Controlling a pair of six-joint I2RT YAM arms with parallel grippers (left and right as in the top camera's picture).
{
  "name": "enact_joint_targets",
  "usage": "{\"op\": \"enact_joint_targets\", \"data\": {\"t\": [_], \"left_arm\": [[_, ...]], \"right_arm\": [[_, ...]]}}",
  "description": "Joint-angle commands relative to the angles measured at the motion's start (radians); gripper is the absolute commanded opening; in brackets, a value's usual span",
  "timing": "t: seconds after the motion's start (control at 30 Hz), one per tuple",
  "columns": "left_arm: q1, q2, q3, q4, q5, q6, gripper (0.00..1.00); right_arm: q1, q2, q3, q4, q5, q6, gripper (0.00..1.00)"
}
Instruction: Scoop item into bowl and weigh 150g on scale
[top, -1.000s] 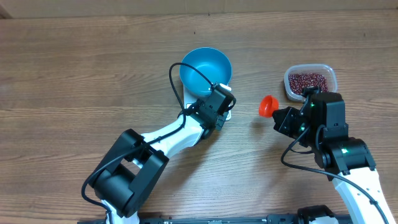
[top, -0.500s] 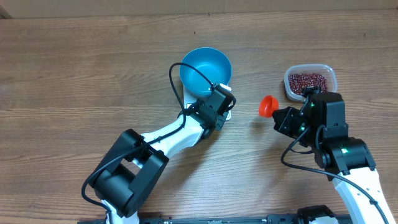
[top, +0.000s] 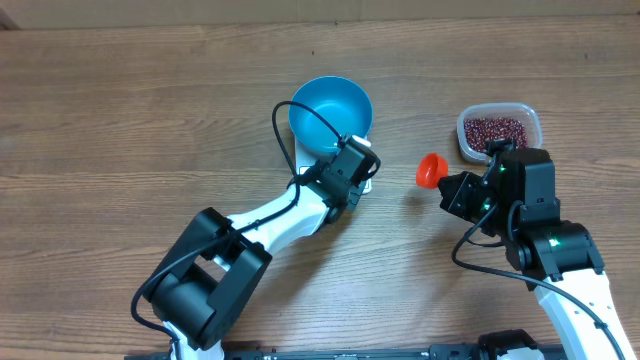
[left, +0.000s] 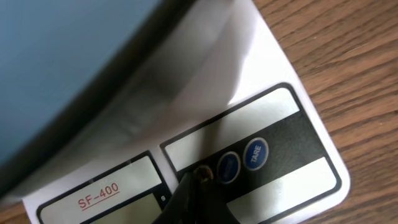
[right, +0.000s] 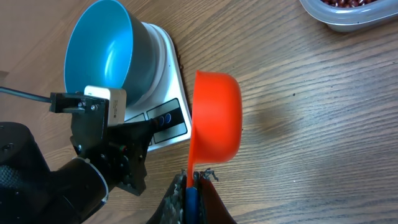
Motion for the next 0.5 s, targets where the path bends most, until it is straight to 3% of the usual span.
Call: {"op": "enact_joint_targets", "data": {"t": [0.0,0.47], "left_arm": [[0.010,0.038,-0.018,-0.024,-0.020,-0.021,0.04],[0.008,0.014,-0.017,-0.026,0.028,-0.022,0.04]], "right_arm": [[0.004,-0.003,0.033,0.010,0.011,-0.005,0.04],[0.004,-0.003,0.033,0.013,0.011,-0.005,0.04]]}}
